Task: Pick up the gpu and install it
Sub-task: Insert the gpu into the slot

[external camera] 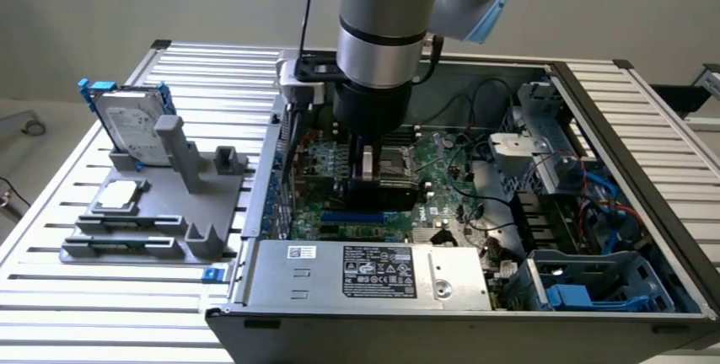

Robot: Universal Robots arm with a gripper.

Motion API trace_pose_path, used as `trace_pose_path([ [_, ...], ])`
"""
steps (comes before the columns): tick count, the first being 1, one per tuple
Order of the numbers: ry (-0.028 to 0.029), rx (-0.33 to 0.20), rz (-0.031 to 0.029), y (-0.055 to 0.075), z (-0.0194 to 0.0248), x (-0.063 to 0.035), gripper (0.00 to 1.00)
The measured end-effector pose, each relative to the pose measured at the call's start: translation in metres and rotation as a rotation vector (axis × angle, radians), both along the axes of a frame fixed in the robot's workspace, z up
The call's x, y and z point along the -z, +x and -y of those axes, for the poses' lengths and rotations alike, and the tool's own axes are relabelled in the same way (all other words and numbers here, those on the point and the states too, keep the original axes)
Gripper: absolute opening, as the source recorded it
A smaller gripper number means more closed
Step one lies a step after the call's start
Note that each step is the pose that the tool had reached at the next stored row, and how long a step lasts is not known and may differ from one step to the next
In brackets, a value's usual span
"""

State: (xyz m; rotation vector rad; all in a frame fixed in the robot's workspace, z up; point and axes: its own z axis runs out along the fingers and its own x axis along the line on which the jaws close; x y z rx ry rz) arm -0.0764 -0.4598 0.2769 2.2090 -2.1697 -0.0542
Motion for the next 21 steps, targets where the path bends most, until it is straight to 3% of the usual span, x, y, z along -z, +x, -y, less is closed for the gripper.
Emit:
trace_pose_path([
  [5, 0.0007, 0.005, -0.0021, -0.0016, 0.0001, 0.0021, 0.27],
  [12, 0.0017, 0.012, -0.0107, -0.0028, 0.0001, 0.0050, 0.27],
  [21, 0.0075, 0.014, -0.0111, -0.0029, 0.0001, 0.0096, 0.27],
])
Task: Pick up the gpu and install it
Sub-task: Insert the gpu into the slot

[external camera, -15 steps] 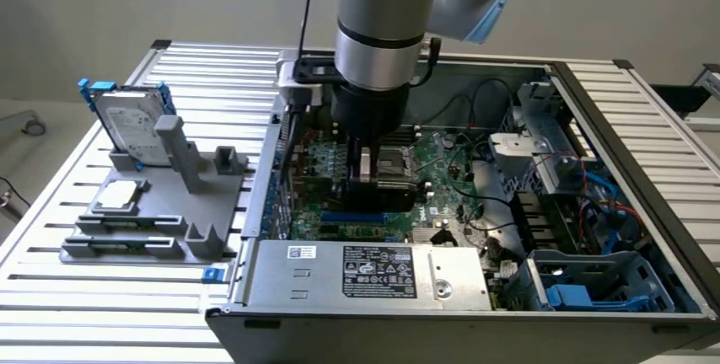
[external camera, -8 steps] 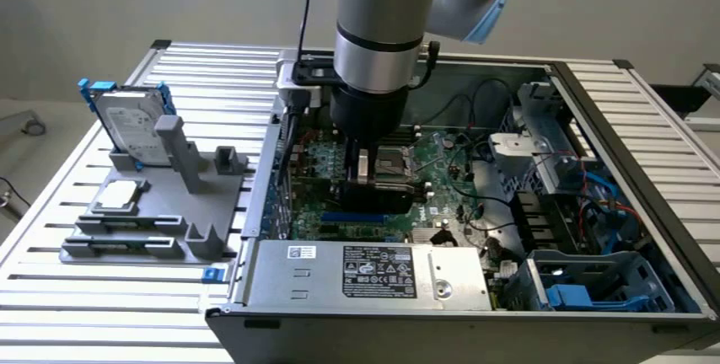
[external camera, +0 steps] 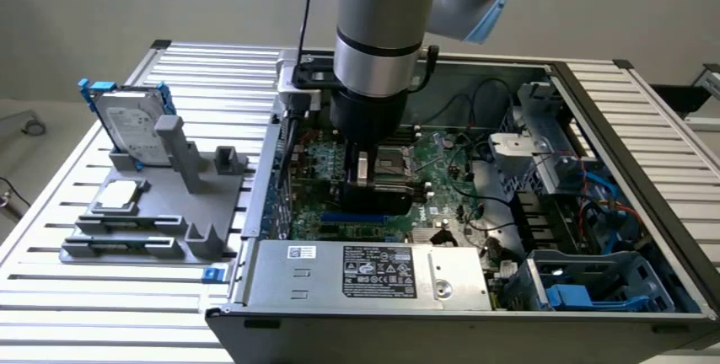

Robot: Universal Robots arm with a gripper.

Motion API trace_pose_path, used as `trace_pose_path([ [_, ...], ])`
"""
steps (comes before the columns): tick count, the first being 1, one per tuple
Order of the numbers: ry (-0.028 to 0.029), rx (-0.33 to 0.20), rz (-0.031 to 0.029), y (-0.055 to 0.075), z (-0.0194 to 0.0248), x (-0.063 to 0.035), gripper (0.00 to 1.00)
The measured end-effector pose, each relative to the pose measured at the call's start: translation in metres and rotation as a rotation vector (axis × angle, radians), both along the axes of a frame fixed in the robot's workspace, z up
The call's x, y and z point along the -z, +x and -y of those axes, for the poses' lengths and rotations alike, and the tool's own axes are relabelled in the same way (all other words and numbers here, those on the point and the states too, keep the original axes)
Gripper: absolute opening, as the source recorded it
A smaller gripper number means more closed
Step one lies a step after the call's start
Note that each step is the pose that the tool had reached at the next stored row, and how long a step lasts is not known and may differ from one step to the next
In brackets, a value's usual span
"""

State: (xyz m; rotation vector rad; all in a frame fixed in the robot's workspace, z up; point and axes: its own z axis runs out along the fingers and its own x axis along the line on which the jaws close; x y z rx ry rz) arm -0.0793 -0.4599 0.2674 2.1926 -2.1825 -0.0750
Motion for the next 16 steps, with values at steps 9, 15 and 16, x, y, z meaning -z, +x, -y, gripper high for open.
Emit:
trace_pose_path([
  [9, 0.0038, 0.004, -0.0008, -0.0019, 0.0000, 0.0036, 0.27],
  [15, 0.0047, 0.004, -0.0007, -0.0020, 0.0000, 0.0070, 0.27],
  [16, 0.0048, 0.004, -0.0008, -0.0020, 0.0000, 0.0078, 0.27],
])
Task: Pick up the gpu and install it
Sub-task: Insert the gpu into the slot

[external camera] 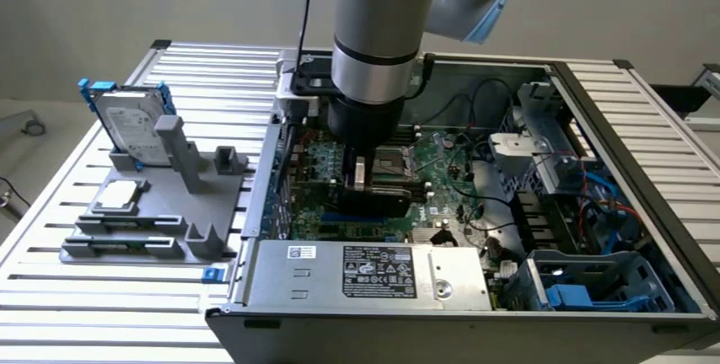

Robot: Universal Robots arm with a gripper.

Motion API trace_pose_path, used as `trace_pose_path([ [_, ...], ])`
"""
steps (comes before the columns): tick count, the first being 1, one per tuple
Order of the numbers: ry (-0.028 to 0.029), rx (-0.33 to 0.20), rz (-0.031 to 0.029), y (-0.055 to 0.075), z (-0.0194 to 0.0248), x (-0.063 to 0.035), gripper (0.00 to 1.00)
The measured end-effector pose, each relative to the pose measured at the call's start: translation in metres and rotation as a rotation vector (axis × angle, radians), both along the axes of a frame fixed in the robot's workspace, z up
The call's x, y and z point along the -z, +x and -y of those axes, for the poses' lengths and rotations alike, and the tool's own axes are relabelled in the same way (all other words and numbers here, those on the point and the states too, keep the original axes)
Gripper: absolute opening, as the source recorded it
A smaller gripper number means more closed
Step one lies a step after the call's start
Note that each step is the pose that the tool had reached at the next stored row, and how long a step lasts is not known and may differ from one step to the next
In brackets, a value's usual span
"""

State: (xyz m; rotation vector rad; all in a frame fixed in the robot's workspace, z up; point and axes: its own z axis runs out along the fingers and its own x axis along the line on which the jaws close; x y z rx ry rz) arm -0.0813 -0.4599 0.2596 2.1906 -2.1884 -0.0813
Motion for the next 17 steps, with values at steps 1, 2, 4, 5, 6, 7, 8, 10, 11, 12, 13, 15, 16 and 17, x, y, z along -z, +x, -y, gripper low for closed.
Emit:
trace_pose_path([
  [1, -0.0001, 0.000, 0.0000, 0.0000, 0.0000, 0.0004, 0.27],
  [2, -0.0003, 0.000, -0.0003, -0.0001, 0.0000, 0.0006, 0.27],
  [4, -0.0003, 0.000, -0.0013, -0.0003, 0.0000, 0.0008, 0.27],
  [5, -0.0001, 0.000, -0.0017, -0.0005, 0.0000, 0.0009, 0.27],
  [6, 0.0000, 0.000, -0.0019, -0.0006, 0.0000, 0.0010, 0.27],
  [7, 0.0003, 0.000, -0.0021, -0.0008, 0.0000, 0.0011, 0.27],
  [8, 0.0011, 0.000, -0.0022, -0.0009, 0.0000, 0.0012, 0.27],
  [10, 0.0029, 0.000, -0.0020, -0.0010, 0.0002, 0.0017, 0.27],
  [11, 0.0036, 0.000, -0.0021, -0.0011, 0.0003, 0.0020, 0.27],
  [12, 0.0045, 0.000, -0.0021, -0.0011, 0.0004, 0.0024, 0.27],
  [13, 0.0051, 0.000, -0.0023, -0.0011, 0.0006, 0.0027, 0.27],
  [15, 0.0059, 0.000, -0.0021, -0.0010, 0.0010, 0.0039, 0.27],
  [16, 0.0060, 0.000, -0.0022, -0.0011, 0.0012, 0.0045, 0.27],
  [17, 0.0065, 0.000, -0.0022, -0.0011, 0.0014, 0.0048, 0.27],
])
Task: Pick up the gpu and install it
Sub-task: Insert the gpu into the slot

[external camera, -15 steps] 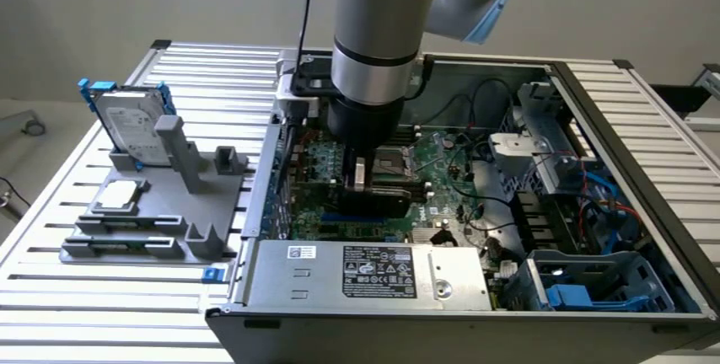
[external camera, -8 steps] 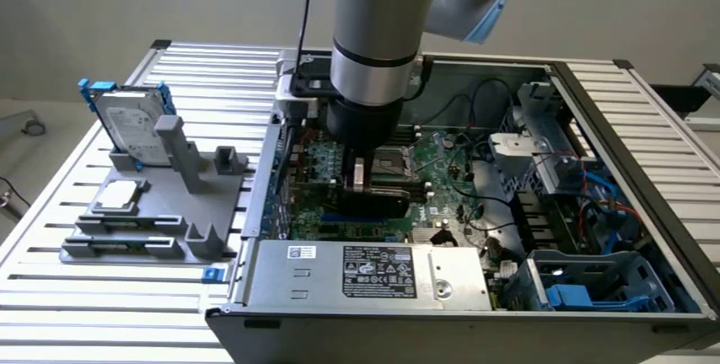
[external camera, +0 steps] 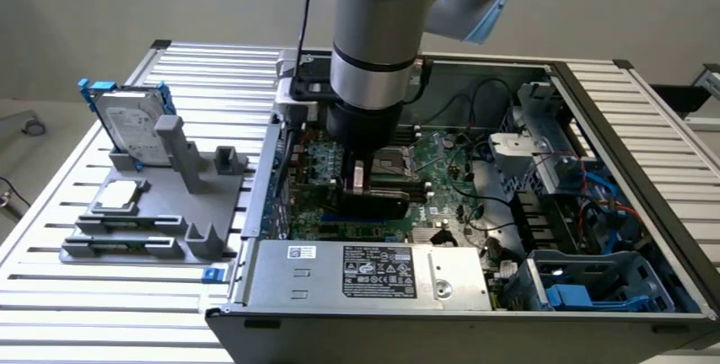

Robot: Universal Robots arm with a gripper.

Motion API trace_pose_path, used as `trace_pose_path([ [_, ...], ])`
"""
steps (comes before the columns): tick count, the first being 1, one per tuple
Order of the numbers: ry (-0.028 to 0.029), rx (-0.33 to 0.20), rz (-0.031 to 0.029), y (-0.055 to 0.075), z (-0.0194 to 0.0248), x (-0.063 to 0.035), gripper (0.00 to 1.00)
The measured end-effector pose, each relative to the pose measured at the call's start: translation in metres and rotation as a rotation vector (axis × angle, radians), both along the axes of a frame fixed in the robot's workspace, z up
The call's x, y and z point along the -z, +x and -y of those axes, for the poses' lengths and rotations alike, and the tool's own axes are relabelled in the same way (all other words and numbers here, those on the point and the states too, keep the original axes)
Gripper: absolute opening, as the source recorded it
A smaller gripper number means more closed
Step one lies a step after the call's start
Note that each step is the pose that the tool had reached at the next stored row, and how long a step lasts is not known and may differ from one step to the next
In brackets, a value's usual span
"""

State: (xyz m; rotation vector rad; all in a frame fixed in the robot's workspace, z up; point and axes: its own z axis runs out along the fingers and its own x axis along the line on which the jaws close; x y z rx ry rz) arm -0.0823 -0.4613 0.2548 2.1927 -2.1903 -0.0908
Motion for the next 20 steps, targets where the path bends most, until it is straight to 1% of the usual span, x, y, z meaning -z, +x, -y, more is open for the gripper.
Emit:
trace_pose_path([
  [9, 0.0087, 0.000, 0.0002, -0.0005, 0.0008, 0.0022, 0.27],
  [20, 0.0146, 0.000, 0.0000, -0.0023, 0.0008, 0.0030, 0.27],
])
